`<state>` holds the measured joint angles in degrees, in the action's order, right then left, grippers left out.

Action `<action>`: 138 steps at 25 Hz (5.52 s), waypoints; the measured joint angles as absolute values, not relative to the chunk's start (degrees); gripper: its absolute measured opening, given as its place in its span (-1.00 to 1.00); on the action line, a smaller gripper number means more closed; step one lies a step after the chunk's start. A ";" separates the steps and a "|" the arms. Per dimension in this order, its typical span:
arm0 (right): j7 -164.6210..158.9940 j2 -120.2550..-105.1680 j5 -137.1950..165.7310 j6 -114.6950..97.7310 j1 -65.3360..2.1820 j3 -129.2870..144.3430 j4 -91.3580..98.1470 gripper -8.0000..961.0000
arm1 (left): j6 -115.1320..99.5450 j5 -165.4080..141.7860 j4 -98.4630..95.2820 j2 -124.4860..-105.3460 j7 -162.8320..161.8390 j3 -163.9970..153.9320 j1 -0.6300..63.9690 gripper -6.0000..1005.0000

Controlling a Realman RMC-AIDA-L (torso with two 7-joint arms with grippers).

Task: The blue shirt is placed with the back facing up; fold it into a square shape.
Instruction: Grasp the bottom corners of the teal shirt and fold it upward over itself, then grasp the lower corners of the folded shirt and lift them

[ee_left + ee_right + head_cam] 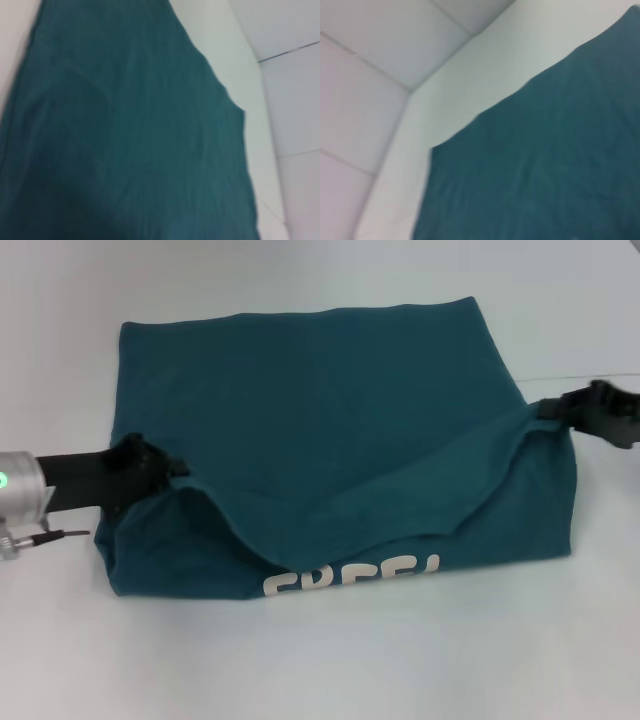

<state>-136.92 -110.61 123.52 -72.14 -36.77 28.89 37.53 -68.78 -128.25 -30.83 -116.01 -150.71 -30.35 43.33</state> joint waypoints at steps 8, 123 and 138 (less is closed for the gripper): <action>-136.31 -111.73 123.54 -56.79 -38.38 37.79 32.82 -0.87 | -65.39 -128.04 -30.99 -116.51 -149.58 -32.38 43.67 -0.95; -128.24 -111.84 98.74 -81.06 -22.25 33.24 36.22 0.74 | -62.86 -108.03 -36.53 -121.03 -134.42 -37.00 29.14 0.32; -127.14 -111.98 98.80 -81.43 -22.76 32.97 36.02 0.74 | -55.31 -110.55 -32.90 -121.53 -125.10 -37.22 30.05 0.31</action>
<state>-127.14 -111.98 98.80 -81.43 -22.76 32.97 36.02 -55.31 -110.55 -32.90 -121.53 -125.10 -37.22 30.05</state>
